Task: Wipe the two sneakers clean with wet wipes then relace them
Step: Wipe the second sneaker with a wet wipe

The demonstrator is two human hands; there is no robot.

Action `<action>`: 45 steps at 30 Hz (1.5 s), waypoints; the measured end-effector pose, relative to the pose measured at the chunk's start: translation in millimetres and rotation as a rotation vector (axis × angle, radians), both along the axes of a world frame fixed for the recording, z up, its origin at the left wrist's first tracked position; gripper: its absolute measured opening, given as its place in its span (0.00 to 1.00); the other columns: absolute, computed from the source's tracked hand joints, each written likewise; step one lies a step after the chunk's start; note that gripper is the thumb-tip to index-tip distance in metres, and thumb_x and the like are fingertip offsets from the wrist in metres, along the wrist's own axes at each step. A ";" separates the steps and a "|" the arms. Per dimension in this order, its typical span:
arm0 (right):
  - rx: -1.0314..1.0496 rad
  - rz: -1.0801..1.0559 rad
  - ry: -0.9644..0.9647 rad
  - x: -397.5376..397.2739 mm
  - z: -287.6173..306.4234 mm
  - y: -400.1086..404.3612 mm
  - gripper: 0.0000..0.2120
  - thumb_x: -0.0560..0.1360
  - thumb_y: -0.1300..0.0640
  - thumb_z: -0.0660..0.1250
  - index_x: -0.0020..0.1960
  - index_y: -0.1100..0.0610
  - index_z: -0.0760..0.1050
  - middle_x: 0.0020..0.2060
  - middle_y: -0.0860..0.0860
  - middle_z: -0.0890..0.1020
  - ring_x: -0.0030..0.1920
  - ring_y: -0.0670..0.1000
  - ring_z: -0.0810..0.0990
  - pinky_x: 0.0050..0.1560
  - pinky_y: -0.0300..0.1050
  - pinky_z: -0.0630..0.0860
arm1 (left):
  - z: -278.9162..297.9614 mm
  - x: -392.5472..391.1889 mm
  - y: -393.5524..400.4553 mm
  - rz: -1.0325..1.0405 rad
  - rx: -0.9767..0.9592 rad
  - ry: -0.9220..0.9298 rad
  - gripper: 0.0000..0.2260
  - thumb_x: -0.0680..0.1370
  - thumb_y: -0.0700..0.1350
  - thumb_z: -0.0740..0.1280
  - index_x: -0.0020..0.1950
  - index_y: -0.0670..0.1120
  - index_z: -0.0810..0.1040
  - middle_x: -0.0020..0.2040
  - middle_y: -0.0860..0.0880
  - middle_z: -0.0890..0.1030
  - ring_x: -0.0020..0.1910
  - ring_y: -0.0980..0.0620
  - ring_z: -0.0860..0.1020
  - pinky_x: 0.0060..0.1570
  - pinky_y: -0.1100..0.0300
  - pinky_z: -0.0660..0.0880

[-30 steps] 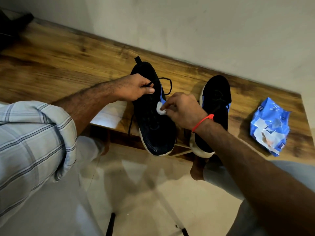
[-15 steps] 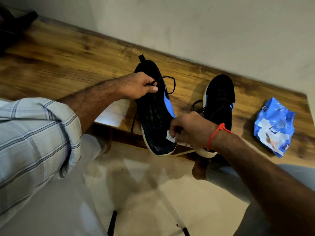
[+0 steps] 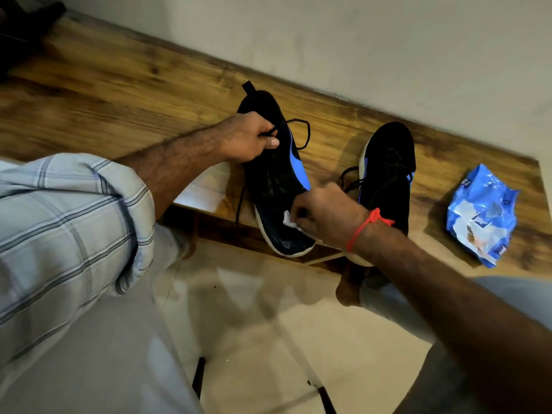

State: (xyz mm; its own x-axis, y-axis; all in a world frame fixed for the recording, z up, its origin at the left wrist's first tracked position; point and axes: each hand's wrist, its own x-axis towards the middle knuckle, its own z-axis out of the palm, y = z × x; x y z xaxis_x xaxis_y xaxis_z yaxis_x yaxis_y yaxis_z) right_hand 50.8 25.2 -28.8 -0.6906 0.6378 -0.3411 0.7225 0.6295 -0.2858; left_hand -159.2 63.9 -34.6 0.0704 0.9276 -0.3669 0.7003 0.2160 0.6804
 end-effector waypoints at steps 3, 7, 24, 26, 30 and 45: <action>-0.044 0.035 0.040 7.6 2.0 -20.2 0.07 0.75 0.61 0.69 0.50 0.55 0.83 0.46 0.50 0.85 0.48 0.51 0.81 0.50 0.43 0.76 | 0.0 1.6 2.6 -0.017 0.004 -0.005 0.12 0.83 0.46 0.66 0.39 0.52 0.75 0.41 0.53 0.77 0.43 0.54 0.75 0.40 0.60 0.69; -0.326 0.187 -0.130 15.2 13.5 -25.8 0.05 0.73 0.57 0.73 0.47 0.50 0.84 0.38 0.42 0.82 0.39 0.39 0.78 0.42 0.29 0.71 | 1.4 2.8 3.2 -0.029 -0.001 -0.013 0.12 0.84 0.47 0.65 0.40 0.54 0.76 0.43 0.54 0.78 0.46 0.55 0.76 0.42 0.61 0.70; 0.025 0.334 0.162 -9.9 -11.3 -21.9 0.06 0.77 0.65 0.66 0.48 0.62 0.83 0.46 0.57 0.78 0.44 0.57 0.80 0.43 0.51 0.78 | -0.5 -4.3 -0.1 -0.113 0.058 0.042 0.11 0.84 0.50 0.64 0.42 0.54 0.76 0.43 0.54 0.78 0.48 0.52 0.77 0.44 0.59 0.72; -0.065 0.392 0.083 0.1 -4.7 -25.4 0.06 0.78 0.63 0.67 0.50 0.59 0.83 0.48 0.54 0.78 0.47 0.54 0.80 0.45 0.43 0.75 | -0.5 -2.8 1.3 -0.120 0.065 0.058 0.09 0.84 0.50 0.64 0.44 0.54 0.76 0.47 0.51 0.80 0.50 0.50 0.78 0.47 0.58 0.73; -0.116 0.442 0.141 1.0 8.0 -22.8 0.04 0.75 0.60 0.72 0.48 0.57 0.85 0.45 0.51 0.82 0.45 0.48 0.80 0.47 0.35 0.73 | -1.3 1.4 2.0 -0.111 0.069 0.062 0.08 0.84 0.50 0.64 0.45 0.55 0.76 0.51 0.49 0.81 0.54 0.48 0.80 0.50 0.57 0.74; -0.150 0.454 -0.237 -12.7 19.9 -23.2 0.09 0.78 0.60 0.67 0.55 0.53 0.84 0.53 0.49 0.83 0.55 0.48 0.79 0.57 0.43 0.75 | 0.3 -4.9 -2.1 -0.068 0.057 0.024 0.04 0.84 0.51 0.64 0.50 0.57 0.76 0.50 0.52 0.80 0.53 0.52 0.79 0.44 0.61 0.71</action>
State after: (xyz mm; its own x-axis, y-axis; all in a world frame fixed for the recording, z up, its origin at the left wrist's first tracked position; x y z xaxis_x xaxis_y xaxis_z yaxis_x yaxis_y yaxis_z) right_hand 38.1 2.0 -8.9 -0.7788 0.2246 -0.5857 0.4422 0.8588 -0.2587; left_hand -164.1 61.7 -34.2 0.1260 0.9405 -0.3156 0.7279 0.1285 0.6735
